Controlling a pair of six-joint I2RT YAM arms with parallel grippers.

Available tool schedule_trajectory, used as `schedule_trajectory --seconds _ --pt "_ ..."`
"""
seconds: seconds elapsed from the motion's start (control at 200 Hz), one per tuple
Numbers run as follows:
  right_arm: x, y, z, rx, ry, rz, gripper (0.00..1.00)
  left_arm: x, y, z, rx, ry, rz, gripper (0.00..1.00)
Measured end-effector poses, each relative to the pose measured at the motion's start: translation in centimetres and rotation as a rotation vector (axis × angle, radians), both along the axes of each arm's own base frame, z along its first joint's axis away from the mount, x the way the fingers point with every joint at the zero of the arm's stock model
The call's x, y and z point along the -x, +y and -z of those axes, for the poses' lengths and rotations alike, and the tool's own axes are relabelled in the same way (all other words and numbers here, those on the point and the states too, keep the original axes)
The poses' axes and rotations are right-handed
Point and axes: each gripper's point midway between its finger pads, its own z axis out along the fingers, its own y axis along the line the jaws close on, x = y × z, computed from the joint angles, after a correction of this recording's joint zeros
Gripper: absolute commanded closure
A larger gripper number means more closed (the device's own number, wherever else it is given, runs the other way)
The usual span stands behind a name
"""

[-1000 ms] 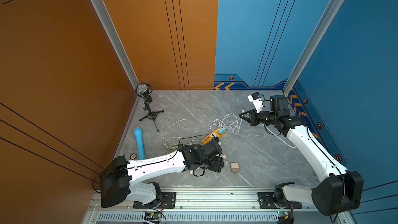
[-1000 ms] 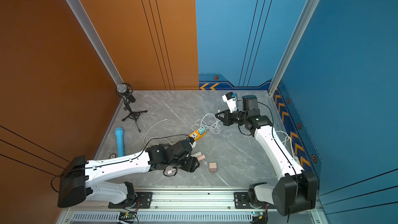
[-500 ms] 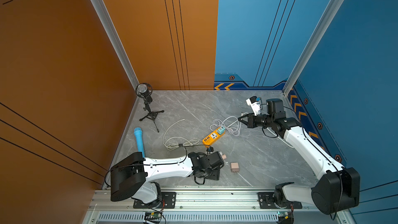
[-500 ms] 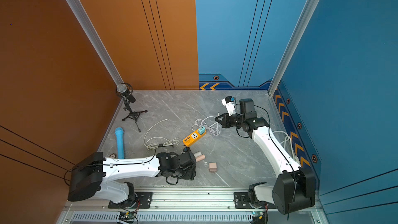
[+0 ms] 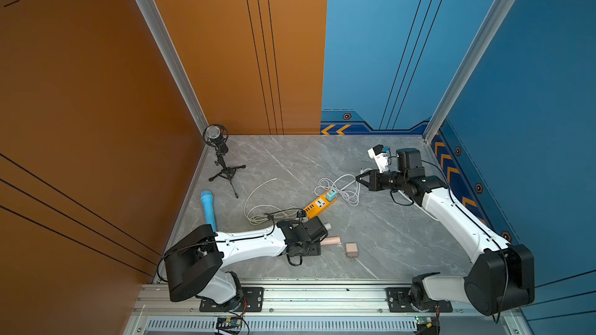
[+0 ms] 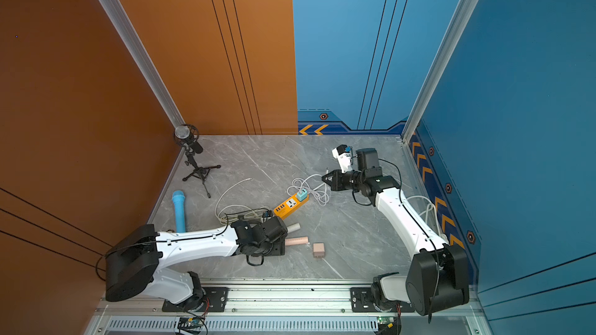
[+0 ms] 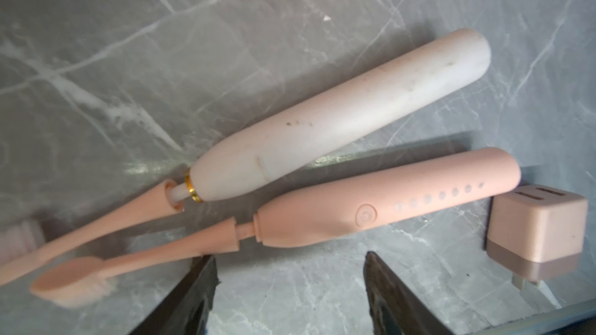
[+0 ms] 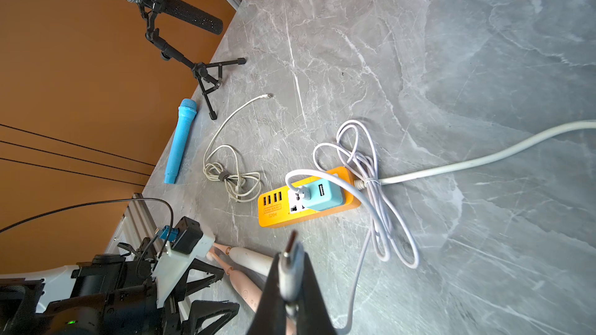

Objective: Charge the electric toothbrush
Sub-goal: Pick up the electric toothbrush from the center of the board.

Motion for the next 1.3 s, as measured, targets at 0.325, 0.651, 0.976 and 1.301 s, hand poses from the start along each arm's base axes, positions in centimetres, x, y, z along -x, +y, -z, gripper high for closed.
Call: schedule_trajectory --seconds 0.325,0.651,0.976,1.301 --pt "-0.4 0.1 1.0 0.000 0.023 0.001 1.00 -0.5 0.4 0.2 0.006 -0.002 -0.129 0.23" --pt "-0.3 0.2 2.4 -0.015 0.085 0.019 1.00 -0.4 -1.4 -1.1 0.112 0.037 -0.330 0.22" --pt "-0.3 0.2 2.8 -0.034 0.114 0.042 1.00 0.9 -4.3 0.1 0.155 0.133 -0.541 0.22" --pt "-0.7 -0.6 3.1 -0.048 0.128 0.078 1.00 -0.7 -6.8 -1.3 0.219 0.114 -0.687 0.22"
